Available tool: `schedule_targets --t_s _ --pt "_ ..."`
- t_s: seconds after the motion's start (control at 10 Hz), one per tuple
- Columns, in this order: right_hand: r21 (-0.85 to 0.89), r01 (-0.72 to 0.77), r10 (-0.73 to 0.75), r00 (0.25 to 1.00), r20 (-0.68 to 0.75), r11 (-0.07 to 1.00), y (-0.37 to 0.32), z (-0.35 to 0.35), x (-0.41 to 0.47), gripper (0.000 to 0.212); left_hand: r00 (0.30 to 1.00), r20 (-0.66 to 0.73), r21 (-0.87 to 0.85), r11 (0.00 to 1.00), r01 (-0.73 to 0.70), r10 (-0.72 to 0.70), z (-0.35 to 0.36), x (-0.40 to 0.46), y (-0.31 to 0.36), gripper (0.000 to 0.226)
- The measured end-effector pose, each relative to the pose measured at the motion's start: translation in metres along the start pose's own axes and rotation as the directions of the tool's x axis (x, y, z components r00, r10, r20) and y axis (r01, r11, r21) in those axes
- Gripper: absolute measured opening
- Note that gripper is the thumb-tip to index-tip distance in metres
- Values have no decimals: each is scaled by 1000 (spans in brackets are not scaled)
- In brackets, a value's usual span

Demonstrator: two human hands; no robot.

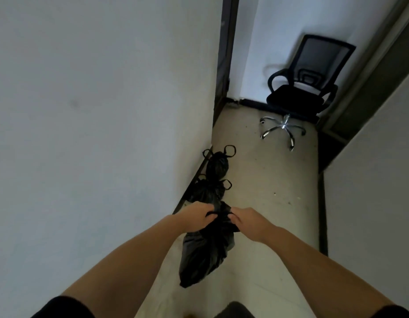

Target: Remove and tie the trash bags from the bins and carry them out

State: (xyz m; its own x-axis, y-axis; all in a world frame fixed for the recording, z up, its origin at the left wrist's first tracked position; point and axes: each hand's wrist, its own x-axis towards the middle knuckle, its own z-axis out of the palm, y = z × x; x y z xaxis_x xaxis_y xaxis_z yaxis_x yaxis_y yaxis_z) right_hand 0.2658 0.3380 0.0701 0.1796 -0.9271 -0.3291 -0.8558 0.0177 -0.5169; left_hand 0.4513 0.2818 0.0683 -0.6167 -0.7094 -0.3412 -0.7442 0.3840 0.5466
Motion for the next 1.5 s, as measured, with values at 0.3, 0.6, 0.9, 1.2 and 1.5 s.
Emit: schedule_targets --t_s 0.3,0.6,0.9,1.2,1.5 --pt "-18 86 -84 992 96 996 14 -25 133 26 990 15 -96 985 141 -141 -32 102 -68 31" --pt "108 33 -61 962 267 994 27 2 254 27 960 45 -52 959 279 -276 -43 173 -152 32" --pt "11 52 -52 925 376 999 70 147 388 39 964 -11 467 852 239 -264 -31 248 -303 35" --pt "-15 -89 89 944 318 996 152 283 455 30 972 -135 812 584 -3 193 -4 239 -363 15" --pt "-177 -111 170 915 366 978 184 303 453 33 933 -261 808 585 70 249 1 240 -365 15"
